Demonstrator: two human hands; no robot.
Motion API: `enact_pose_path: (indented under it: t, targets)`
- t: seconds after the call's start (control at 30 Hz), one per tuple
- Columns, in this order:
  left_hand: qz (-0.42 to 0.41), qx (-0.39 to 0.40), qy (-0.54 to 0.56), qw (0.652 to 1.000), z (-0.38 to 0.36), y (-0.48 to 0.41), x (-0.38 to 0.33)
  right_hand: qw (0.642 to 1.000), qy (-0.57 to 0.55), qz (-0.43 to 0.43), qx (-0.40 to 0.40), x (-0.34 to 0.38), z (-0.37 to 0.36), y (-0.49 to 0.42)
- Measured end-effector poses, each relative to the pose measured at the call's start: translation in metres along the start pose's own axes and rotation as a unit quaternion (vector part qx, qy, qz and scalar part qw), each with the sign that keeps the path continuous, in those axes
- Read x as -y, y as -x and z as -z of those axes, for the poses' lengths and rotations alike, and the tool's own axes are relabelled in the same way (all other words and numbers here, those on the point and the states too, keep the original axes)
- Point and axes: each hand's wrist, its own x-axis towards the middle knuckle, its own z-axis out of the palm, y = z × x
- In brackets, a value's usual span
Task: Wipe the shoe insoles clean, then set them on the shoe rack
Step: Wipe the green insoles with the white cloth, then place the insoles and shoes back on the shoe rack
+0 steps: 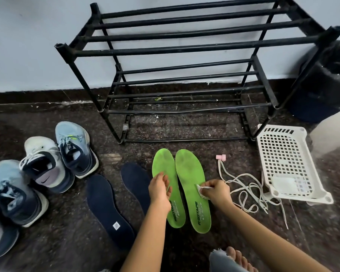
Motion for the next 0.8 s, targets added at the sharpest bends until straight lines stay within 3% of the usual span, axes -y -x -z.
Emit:
enact_pose_path:
  t: [0.23,0.5,0.67,0.8]
  targets:
    - [-0.007,0.066,-0.061,0.996,-0.003,0.001,0.007,1.000,-0.011,-0.016,0.002,-0.005,-0.010,-0.014]
    - [-0.031,0.089,-0.106,0.990,-0.015,0.007,0.009,0.997,-0.074,0.001,0.000,-0.010,-0.003,-0.010]
    - [-0.055,0.112,-0.133,0.983,-0.035,0.017,0.006,0.965,-0.257,-0.024,0.040,-0.006,0.019,-0.008]
    - [-0.071,0.142,-0.165,0.973,-0.066,0.028,0.006,0.938,-0.347,-0.019,0.017,-0.003,0.056,-0.008]
